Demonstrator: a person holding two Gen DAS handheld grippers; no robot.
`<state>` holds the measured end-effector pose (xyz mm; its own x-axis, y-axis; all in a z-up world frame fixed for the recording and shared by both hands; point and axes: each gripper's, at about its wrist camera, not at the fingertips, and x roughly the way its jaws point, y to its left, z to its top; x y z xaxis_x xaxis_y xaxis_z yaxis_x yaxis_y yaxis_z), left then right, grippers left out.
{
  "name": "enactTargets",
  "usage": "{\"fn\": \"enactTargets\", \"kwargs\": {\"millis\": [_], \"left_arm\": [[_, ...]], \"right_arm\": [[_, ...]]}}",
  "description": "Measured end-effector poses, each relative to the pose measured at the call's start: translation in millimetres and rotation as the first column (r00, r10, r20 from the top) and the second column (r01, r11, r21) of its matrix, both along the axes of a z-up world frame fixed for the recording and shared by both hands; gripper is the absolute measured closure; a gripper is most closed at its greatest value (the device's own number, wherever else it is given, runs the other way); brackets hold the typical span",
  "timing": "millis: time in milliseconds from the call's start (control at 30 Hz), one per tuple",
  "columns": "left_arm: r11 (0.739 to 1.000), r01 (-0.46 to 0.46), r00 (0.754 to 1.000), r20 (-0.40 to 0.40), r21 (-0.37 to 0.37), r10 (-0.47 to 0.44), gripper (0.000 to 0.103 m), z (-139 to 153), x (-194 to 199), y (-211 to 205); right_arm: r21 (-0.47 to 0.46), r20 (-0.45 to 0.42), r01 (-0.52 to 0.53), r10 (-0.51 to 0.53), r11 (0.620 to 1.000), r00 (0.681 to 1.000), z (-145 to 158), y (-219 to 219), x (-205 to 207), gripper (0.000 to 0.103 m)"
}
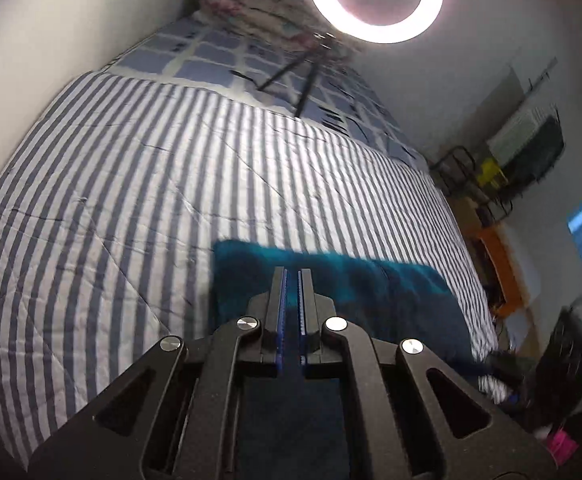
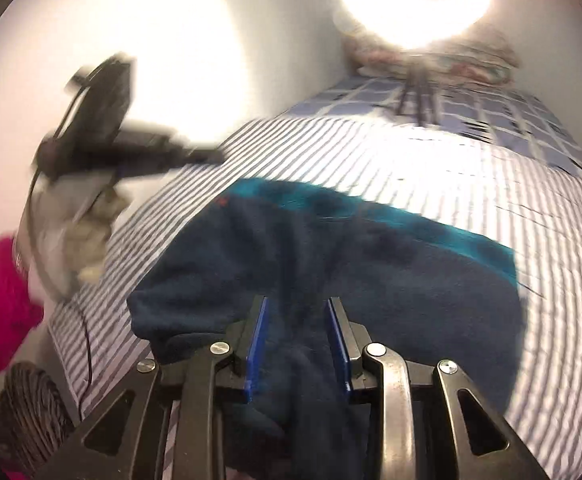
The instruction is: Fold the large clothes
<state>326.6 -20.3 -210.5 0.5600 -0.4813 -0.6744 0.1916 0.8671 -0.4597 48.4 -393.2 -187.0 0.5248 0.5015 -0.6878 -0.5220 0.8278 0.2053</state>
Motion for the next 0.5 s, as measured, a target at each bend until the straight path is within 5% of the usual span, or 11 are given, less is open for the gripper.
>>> {"fn": "enactTargets", "kwargs": {"millis": [100,267,433,467,500], "left_arm": [[0.998,0.053,0.998,-0.021,0.038,-0.052,0.102,-15.5,-23.2,-14.2],[0.984,0.074,0.993,-0.102,0.160,-0.058,0.099,-70.8,-27.6,-17.6],[0.992,0.068,0.992,-0.114,0.109,-0.056,0.098,-64.6,-34.4,-4.9],[0.992,0.067,0.992,-0.113,0.108,-0.055,0.092,-59.2,-37.8,-1.9],[0.994,0.064,0.992,-0.117,0.090,-0.053,0.074,-54.5,-39.8,3.5]], "right_arm": [[0.059,-0.071,0.008,-0.004,0.998,0.997,-6.3,-22.4,-3.9,0.070],[-0.065,-0.127,-0.028,0.020,0.997,0.992,-45.5,-19.7,-20.5,0.071],[-0.094,-0.136,-0.064,0.051,0.993,0.989,-36.4,-21.1,-27.7,0.071],[-0.092,-0.134,-0.068,0.055,0.993,0.989,-32.5,-24.8,-29.2,0.071],[-0.077,-0.126,-0.062,0.052,0.995,0.991,-26.7,-32.5,-31.3,0.071]]}}
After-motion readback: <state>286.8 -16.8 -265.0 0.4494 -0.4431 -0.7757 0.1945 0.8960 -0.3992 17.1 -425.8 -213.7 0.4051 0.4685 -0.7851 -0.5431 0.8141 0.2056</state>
